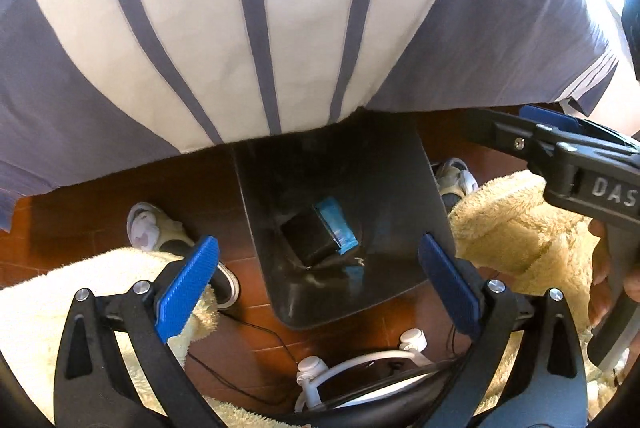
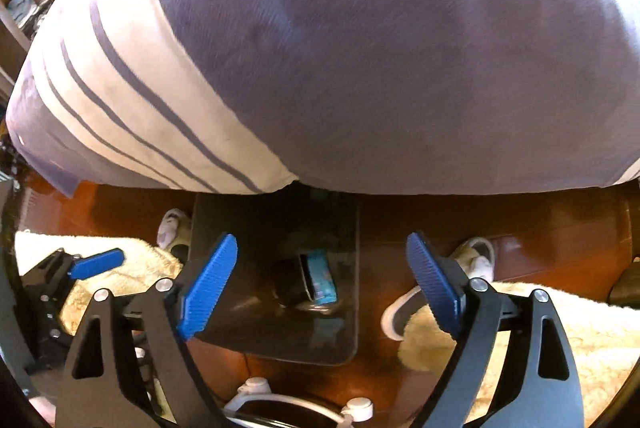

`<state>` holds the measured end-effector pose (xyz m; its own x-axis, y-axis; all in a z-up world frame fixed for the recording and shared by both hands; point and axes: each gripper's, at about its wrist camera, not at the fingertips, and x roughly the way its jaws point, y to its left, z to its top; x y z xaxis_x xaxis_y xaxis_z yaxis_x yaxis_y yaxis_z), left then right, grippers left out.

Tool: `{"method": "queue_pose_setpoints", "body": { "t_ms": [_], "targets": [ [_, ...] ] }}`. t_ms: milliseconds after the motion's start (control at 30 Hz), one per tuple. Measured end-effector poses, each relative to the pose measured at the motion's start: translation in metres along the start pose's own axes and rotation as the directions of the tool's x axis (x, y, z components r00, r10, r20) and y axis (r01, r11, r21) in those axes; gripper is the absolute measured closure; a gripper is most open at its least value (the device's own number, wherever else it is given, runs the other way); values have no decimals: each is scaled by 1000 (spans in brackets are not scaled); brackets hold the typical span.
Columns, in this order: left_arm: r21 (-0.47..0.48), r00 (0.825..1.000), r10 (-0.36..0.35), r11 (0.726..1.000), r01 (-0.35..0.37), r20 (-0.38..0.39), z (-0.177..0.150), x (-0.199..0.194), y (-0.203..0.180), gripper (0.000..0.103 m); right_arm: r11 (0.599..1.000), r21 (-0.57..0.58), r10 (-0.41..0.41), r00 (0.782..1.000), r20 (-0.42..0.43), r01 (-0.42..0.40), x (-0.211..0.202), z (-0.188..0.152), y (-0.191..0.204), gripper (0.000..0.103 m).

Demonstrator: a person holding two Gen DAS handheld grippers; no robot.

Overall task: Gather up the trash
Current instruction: 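Carry both items down to the bin and open both tools to drop them, then raise both tools back over the bed toward the remaining items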

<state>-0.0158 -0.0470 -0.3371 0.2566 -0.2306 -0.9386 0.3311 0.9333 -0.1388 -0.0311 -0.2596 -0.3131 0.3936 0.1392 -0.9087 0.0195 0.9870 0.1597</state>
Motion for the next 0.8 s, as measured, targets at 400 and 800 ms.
{"method": "queue_pose_setpoints", "body": {
  "t_ms": [400,800],
  "targets": [
    [31,987,9,999,-14,162,24,-79,-4,8,996,-21,-83,986,146,87,-65,20,-11,14],
    [-2,938,32,999,-33,344,72,-163,6,8,994,-22,-95,935,342,109,-143,63,-15,7]
  ]
}}
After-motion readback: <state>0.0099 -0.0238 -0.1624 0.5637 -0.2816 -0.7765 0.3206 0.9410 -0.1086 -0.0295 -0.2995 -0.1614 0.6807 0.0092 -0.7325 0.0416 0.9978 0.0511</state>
